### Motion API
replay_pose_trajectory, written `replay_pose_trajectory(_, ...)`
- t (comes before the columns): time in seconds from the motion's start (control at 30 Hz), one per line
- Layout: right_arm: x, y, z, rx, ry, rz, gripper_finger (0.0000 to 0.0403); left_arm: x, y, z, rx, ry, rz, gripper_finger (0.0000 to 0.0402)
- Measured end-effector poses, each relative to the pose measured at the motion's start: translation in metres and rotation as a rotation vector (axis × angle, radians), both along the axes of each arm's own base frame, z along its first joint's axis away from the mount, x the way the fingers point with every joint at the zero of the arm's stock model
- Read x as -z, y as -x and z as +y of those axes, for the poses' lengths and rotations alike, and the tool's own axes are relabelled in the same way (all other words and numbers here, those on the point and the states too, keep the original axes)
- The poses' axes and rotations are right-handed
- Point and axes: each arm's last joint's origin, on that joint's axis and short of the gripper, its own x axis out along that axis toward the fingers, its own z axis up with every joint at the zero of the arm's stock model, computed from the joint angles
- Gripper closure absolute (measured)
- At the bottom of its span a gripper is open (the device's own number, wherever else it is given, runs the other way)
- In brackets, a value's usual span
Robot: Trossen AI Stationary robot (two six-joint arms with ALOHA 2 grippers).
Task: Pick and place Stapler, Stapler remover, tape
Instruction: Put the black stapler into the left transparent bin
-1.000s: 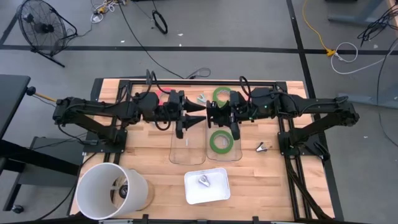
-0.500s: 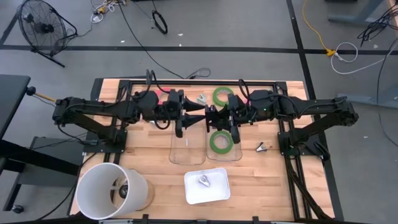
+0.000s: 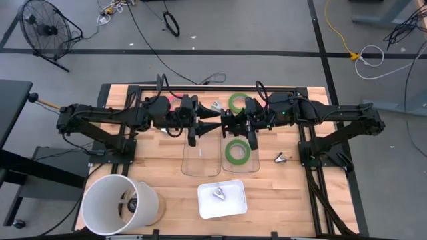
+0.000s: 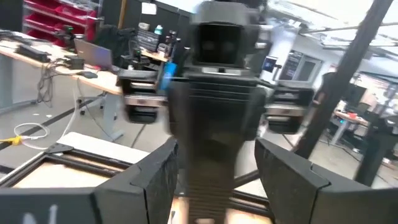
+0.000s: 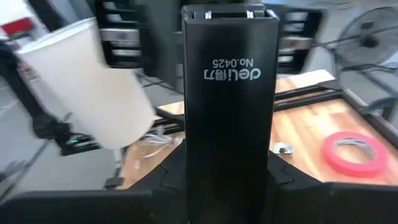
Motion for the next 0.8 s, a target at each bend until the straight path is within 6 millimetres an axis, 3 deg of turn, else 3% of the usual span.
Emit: replay_pose_trajectory(0.8, 0.0017, -0.0015, -0.0017, -0.019, -0.032, 0.008, 0.0300, 0.0012, -0.0002, 0.0069, -0.042, -0.002, 0.013, 0.0184)
